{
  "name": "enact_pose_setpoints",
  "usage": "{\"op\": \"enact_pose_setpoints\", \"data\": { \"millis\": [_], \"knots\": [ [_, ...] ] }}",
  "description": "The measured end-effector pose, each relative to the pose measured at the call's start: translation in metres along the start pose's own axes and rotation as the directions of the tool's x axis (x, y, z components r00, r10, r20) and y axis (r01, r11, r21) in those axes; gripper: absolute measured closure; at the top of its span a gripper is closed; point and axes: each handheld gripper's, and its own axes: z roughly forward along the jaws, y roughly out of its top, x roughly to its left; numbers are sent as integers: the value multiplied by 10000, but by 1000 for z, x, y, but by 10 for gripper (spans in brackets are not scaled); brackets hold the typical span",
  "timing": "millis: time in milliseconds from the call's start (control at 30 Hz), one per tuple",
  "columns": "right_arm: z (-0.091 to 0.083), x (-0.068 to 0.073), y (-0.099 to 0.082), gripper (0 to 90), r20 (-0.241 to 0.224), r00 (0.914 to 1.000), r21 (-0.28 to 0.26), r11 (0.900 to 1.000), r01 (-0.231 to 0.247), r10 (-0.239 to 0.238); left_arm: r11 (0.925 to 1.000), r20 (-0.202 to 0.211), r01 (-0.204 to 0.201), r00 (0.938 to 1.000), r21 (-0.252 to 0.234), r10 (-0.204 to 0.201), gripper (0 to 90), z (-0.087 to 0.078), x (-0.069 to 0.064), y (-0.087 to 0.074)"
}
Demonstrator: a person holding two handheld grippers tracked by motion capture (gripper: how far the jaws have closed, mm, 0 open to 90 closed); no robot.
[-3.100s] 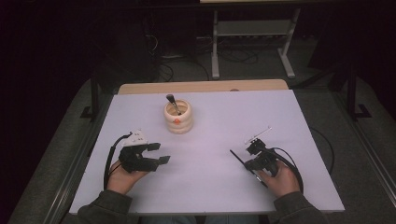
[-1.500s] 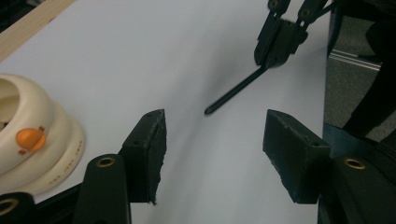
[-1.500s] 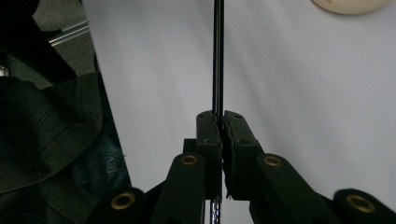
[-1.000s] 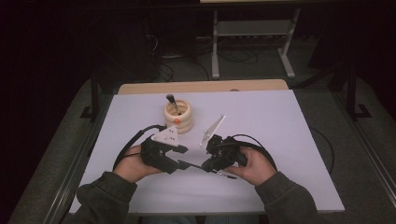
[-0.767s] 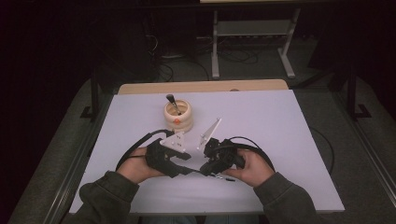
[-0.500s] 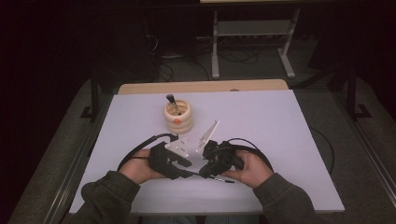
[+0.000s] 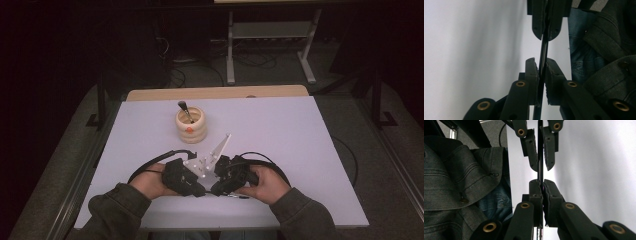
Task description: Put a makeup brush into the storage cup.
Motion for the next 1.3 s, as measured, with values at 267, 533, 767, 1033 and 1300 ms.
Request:
{"op": "enact_pose_setpoints", "data": {
  "millis": [267,533,767,1033,1300],
  "knots": [
    [2,-8,-14,693,-623,9979,-349,9992,-172,150,9986,-31,243,9997,-467,-245,846,-3,-3,-8],
    [-1,-11,-23,821,-788,9969,-465,9988,-117,80,9973,115,254,9996,-683,-246,845,-6,-2,-13],
    [3,-9,-20,842,-938,9956,220,9998,18,3,9975,-44,358,9993,-608,-361,706,-7,-1,-10],
    [-4,-4,-11,842,-672,9971,447,9982,394,-363,9990,-46,91,9999,-434,-94,842,-2,-7,-5],
    [-22,-12,-27,598,-421,9985,-1145,9926,-396,350,9963,-592,327,9975,-799,-375,850,-9,-8,-13]
  ]
}}
